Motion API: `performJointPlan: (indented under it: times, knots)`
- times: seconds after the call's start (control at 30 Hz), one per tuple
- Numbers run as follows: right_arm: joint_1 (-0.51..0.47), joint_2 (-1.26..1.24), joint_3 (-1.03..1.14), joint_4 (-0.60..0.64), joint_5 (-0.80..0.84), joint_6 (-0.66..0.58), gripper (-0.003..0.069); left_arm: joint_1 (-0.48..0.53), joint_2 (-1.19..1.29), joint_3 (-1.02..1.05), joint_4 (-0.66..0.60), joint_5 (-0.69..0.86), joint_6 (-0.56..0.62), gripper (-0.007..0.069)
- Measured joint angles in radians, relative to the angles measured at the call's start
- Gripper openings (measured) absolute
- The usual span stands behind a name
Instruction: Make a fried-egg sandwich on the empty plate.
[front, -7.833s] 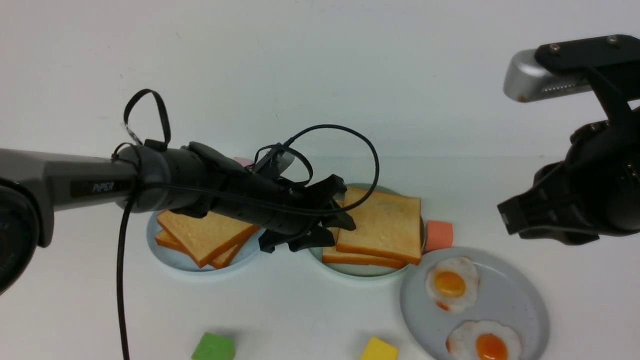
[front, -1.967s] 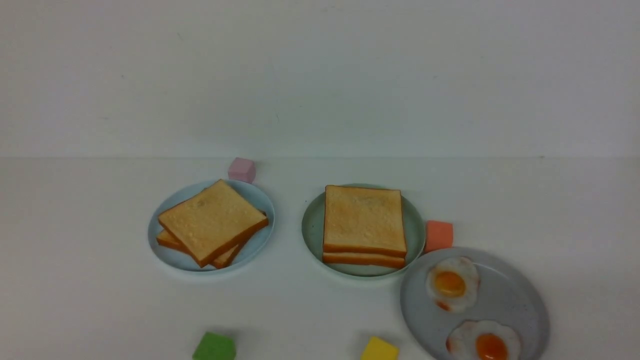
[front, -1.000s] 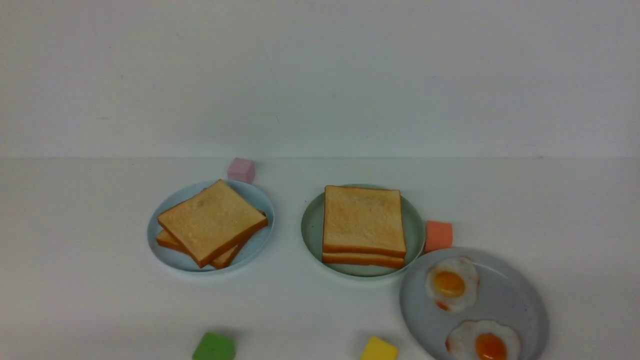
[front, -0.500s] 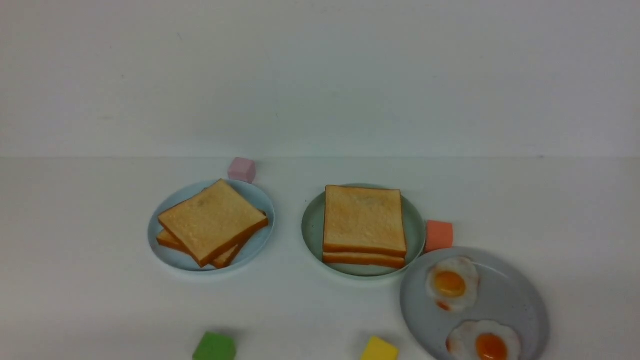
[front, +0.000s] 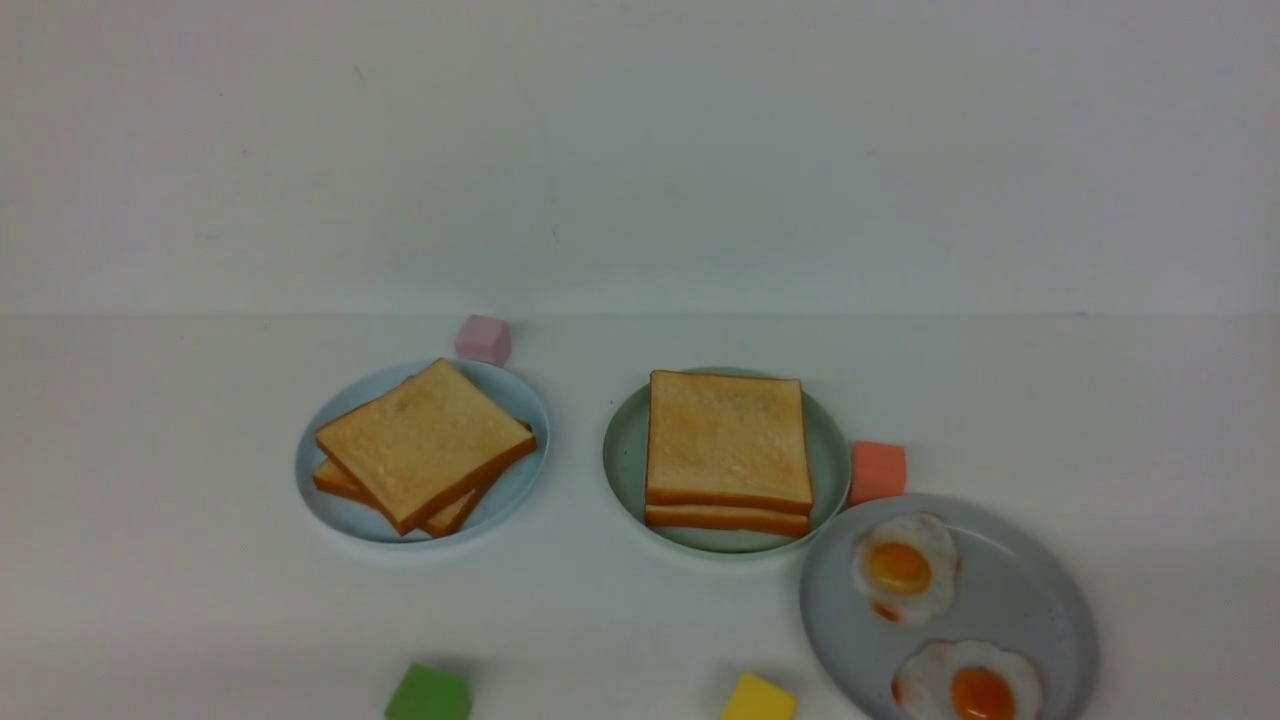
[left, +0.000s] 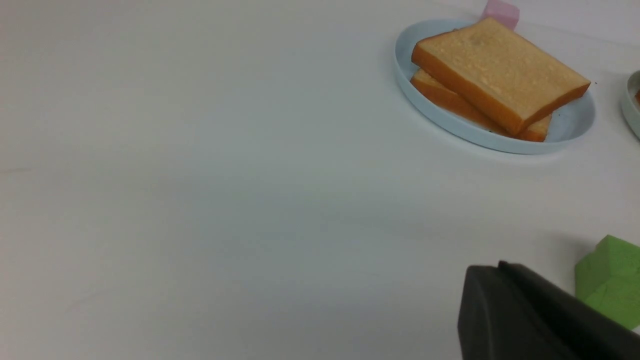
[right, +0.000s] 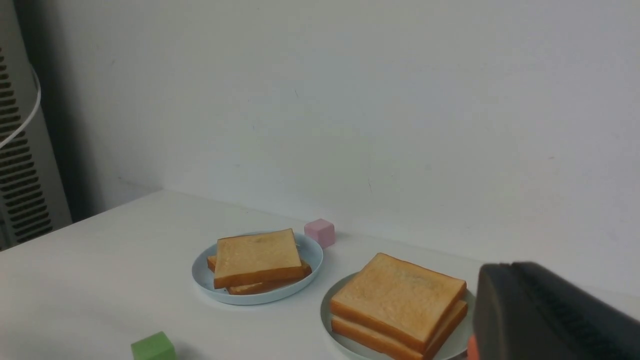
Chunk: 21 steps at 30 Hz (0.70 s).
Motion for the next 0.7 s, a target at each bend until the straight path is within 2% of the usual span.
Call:
performJointPlan:
  times: [0.4,0.47,0.57,0.6,0.7]
  knots:
    - [-0.018,0.000,0.000,0.000,-0.001,0.000,0.0059,0.000,0.000,0.000,0.000,0.000,0.000,0.0022]
    - [-0.073,0.000,0.000,0.012,0.001,-0.012,0.0062,0.000,0.000,0.000,0.000,0.000,0.000,0.0024]
    - [-0.179,0.000,0.000,0.104,0.024,-0.053,0.0067,0.001,0.000,0.000,0.000,0.000,0.000,0.0029]
    - [-0.250,0.000,0.000,0.174,0.053,-0.091,0.0069,0.001,0.000,0.000,0.000,0.000,0.000,0.0029]
    - [-0.383,0.000,0.000,0.300,0.119,-0.187,0.0071,0.004,0.000,0.000,0.000,0.000,0.000,0.0032]
